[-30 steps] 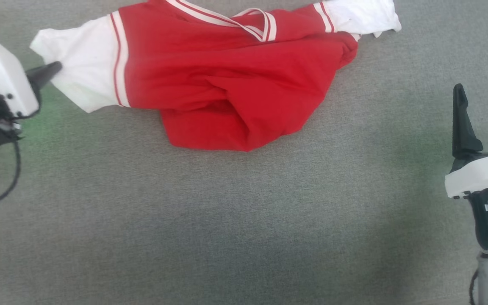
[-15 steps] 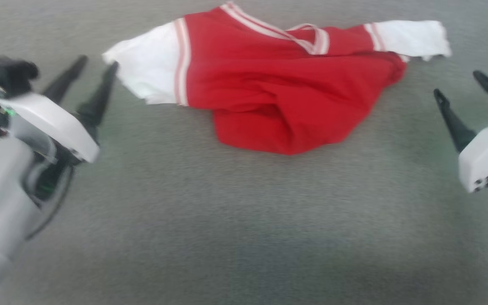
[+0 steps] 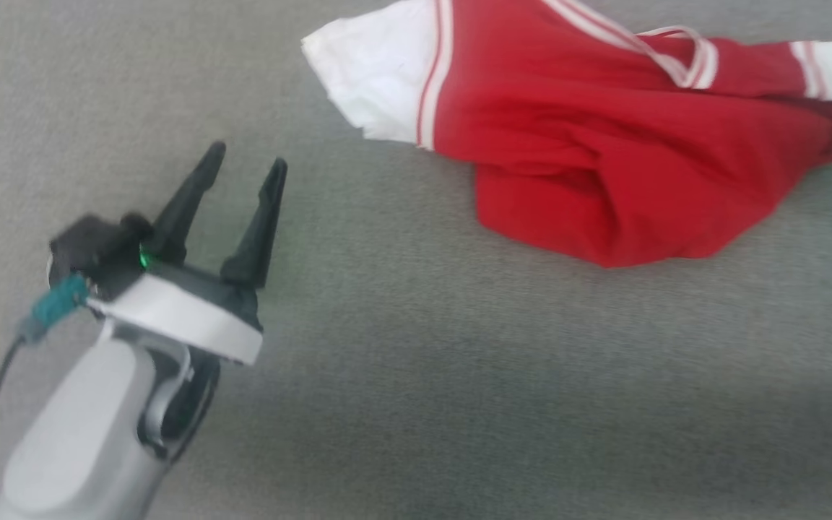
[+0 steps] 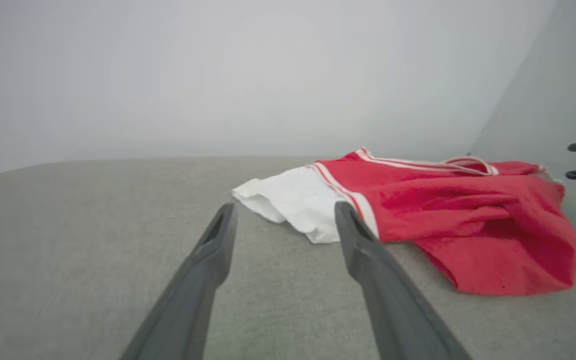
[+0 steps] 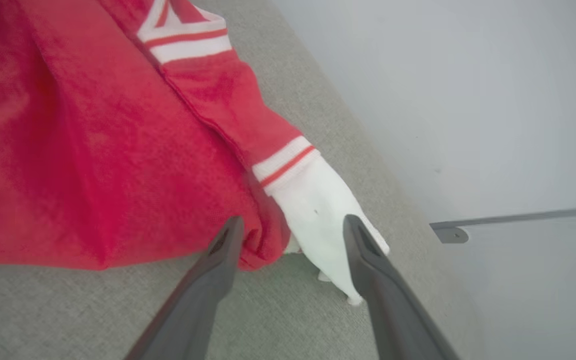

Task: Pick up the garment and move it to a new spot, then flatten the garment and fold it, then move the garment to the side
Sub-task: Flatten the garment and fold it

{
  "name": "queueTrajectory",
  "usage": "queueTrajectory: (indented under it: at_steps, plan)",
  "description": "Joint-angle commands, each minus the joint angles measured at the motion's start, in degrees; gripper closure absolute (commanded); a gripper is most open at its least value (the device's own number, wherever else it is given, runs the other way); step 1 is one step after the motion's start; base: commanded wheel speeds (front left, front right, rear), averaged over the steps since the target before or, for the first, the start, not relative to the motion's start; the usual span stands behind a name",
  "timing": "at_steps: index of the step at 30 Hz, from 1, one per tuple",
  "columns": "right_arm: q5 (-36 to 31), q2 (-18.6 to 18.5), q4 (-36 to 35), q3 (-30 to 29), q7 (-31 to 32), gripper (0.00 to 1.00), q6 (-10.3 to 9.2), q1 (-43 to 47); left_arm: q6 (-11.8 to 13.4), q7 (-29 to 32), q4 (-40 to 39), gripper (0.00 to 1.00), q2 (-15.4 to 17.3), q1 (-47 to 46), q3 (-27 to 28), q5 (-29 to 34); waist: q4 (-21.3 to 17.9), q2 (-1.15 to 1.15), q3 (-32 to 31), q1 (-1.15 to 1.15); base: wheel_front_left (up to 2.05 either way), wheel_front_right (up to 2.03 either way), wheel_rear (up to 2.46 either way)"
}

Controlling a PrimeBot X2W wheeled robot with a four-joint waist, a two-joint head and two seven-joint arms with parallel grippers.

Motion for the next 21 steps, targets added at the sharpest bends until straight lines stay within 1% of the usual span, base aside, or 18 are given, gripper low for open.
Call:
queueTrajectory:
  at_steps: [1, 4, 5, 6, 7, 8, 9, 10, 11, 13, 15, 18, 21]
  plan:
    - [1.72, -0.87, 0.34, 1.67, 0.42, 0.00, -0.01, -2.07, -0.65, -0.25, -1.35, 0.00, -1.01, 2.09, 1.38, 1.64, 1.57, 0.00, 1.46, 0.00, 0.00, 0.00, 0.00]
    - [3.72, -2.58, 1.21, 5.51, 0.92, 0.00, -0.01, -5.48, -1.69, -0.24, -3.55, 0.00, -2.86, 4.60, 4.14, 3.70, 2.46, 0.00, 2.49, 0.00, 0.00, 0.00, 0.00]
    - [4.14, -2.84, 1.56, 6.39, 0.81, 0.03, -0.01, -6.53, -2.01, -0.25, -4.09, 0.00, -3.37, 5.35, 4.79, 4.30, 2.66, 0.00, 2.86, 0.00, 0.00, 0.00, 0.00]
    - [4.37, -2.98, 1.97, 7.24, 0.59, 0.37, -0.01, -7.41, -2.37, -0.25, -4.43, 0.00, -3.89, 5.92, 5.45, 4.84, 2.81, 0.00, 3.11, 0.00, 0.00, 0.00, 0.00]
    - [4.59, -2.95, 2.38, 7.97, 0.23, 0.51, -0.01, -8.25, -2.68, -0.25, -4.51, 0.00, -4.47, 6.53, 6.04, 4.97, 2.90, 0.00, 3.30, 0.00, 0.00, 0.00, 0.00]
    - [4.69, -2.89, 2.87, 8.55, -0.02, 0.56, -0.01, -9.04, -3.04, -0.26, -4.62, 0.00, -4.82, 6.88, 6.55, 5.46, 2.96, 0.00, 3.43, 0.00, 0.00, 0.00, 0.00]
    - [4.83, -2.89, 3.48, 9.18, -0.24, 0.77, -0.01, -9.66, -3.28, -0.25, -4.67, 0.00, -5.15, 7.06, 6.97, 5.80, 2.98, 0.00, 3.54, 0.00, 0.00, 0.00, 0.00]
    - [5.02, -2.85, 3.92, 9.76, -0.48, 0.91, -0.01, -10.25, -3.57, -0.26, -4.67, 0.00, -5.72, 7.32, 7.33, 5.63, 2.96, 0.00, 3.64, 0.00, 0.00, 0.00, 0.00]
    - [5.15, -2.68, 4.58, 9.92, -0.92, 1.00, -0.01, -10.99, -3.84, -0.26, -4.73, 0.00, -6.18, 7.60, 7.61, 5.84, 2.96, 0.00, 3.72, 0.00, 0.00, 0.00, 0.00]
    - [5.31, -2.36, 5.67, 10.57, -1.37, 1.00, -0.01, -11.73, -4.14, -0.26, -4.75, 0.00, -6.73, 8.09, 8.13, 6.48, 2.94, 0.00, 3.82, 0.00, 0.00, 0.00, 0.00]
    - [5.67, -2.08, 6.57, 9.95, -1.95, 1.00, -0.01, -12.47, -4.39, -0.25, -4.68, 0.00, -7.11, 8.22, 8.35, 6.59, 2.95, 0.00, 3.93, 0.00, 0.00, 0.00, 0.00]
    - [6.84, -0.33, 10.25, 6.32, -2.94, 1.00, -0.01, -14.50, -4.73, -0.25, -4.76, 0.00, -8.09, 7.98, 8.57, 7.19, 3.04, 0.00, 4.66, 0.00, 0.00, 0.00, 0.00]
    - [5.83, 2.36, 15.44, 1.54, -3.48, 1.00, -0.01, -16.87, -5.02, -0.25, -5.05, 0.00, -8.90, 7.06, 8.37, 7.44, 3.61, 0.00, 5.83, 0.00, 0.00, 0.00, 0.00]
